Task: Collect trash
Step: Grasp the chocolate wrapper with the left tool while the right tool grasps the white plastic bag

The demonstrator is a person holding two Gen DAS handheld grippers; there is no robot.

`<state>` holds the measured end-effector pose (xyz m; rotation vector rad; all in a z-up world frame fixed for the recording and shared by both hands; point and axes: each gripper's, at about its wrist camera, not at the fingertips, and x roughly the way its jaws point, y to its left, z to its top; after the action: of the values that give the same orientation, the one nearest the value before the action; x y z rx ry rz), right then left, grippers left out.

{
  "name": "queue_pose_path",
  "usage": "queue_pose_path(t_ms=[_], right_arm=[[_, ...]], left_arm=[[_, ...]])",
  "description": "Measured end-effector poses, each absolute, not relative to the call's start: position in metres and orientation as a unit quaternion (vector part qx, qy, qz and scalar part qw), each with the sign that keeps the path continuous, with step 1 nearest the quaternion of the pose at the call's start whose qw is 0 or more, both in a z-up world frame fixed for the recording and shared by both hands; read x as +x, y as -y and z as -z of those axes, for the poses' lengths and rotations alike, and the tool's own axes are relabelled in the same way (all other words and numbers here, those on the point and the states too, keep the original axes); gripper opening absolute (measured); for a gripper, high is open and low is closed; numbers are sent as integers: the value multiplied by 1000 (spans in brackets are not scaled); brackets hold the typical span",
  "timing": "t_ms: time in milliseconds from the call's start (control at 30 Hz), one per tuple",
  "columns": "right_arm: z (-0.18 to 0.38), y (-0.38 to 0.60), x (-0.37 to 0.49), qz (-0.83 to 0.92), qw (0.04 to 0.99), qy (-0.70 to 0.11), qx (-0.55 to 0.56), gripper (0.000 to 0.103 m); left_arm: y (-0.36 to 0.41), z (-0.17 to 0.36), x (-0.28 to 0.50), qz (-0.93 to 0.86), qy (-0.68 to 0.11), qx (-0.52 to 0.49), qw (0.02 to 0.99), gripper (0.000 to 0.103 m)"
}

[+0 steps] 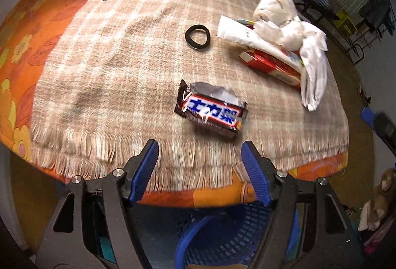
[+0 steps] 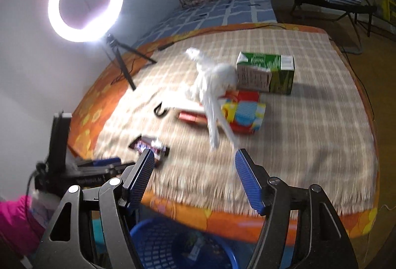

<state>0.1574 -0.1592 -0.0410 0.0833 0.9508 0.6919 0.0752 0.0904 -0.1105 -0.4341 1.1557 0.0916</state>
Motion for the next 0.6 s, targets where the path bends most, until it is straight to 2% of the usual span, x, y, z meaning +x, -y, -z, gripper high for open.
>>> queue_pose_path(t_ms=[400, 533, 600], right_arm=[[49, 139, 241, -302, 822, -467, 124, 67], [55, 135, 263, -290, 818, -473, 154, 67], [61, 133, 275, -286, 813, -478, 172, 67]], left_arm=[[-94, 122, 113, -42, -543, -227, 807, 71], [-82, 125, 130, -41, -549, -210, 808, 51], [-79, 126, 136, -46, -547, -200, 812, 47]])
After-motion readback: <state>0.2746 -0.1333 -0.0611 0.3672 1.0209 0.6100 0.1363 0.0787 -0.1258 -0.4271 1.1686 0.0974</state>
